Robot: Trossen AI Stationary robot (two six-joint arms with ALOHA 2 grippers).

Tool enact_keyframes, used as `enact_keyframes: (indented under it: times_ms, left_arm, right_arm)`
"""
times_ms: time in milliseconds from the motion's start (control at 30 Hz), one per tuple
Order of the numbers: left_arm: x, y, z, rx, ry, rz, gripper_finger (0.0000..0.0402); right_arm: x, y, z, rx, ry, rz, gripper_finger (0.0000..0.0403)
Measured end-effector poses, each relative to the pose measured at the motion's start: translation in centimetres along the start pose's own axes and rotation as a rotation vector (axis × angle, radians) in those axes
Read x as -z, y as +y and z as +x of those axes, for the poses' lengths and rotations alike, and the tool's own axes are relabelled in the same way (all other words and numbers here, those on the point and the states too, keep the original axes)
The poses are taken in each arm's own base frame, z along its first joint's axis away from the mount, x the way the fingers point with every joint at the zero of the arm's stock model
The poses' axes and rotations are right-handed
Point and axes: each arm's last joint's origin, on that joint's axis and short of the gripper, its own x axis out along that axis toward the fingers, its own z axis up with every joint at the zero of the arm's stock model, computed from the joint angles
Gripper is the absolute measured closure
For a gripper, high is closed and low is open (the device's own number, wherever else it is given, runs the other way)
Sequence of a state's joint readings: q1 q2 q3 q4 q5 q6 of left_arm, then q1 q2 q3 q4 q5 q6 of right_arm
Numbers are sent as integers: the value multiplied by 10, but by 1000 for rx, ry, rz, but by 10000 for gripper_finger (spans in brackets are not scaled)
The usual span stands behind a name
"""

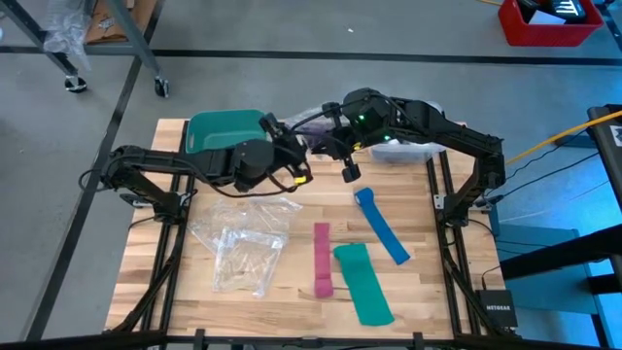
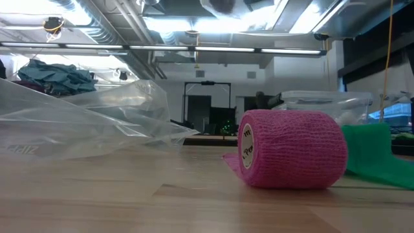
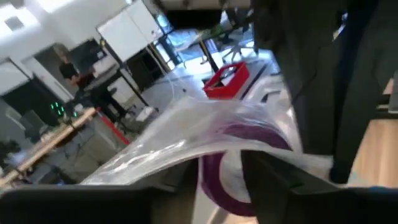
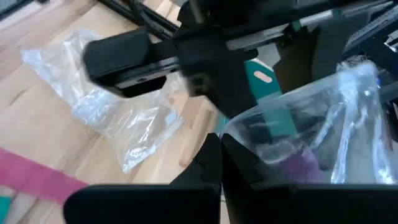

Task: Roll bandage
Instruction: Put the rolled purple bandage into the transparent zip bag

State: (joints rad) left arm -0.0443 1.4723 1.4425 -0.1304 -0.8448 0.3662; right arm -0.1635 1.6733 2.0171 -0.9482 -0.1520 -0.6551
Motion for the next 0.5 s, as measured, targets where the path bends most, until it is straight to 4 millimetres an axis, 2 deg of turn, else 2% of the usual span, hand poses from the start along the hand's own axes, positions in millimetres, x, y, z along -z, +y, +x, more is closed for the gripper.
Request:
enact_keyframes:
  times_ms: [100, 200, 500]
  left_arm:
    - [-4, -3, -4, 3, -29, 46, 250]
    - [-10, -5, -14, -27, -42, 89, 224]
    - [-26, 9, -60, -27, -105, 166, 216]
  right_arm:
    - [-1, -1, 0, 5, -11, 24, 402]
    - [-1, -1, 0, 4, -11, 47, 402]
    - [-1, -1, 0, 11, -13, 48, 402]
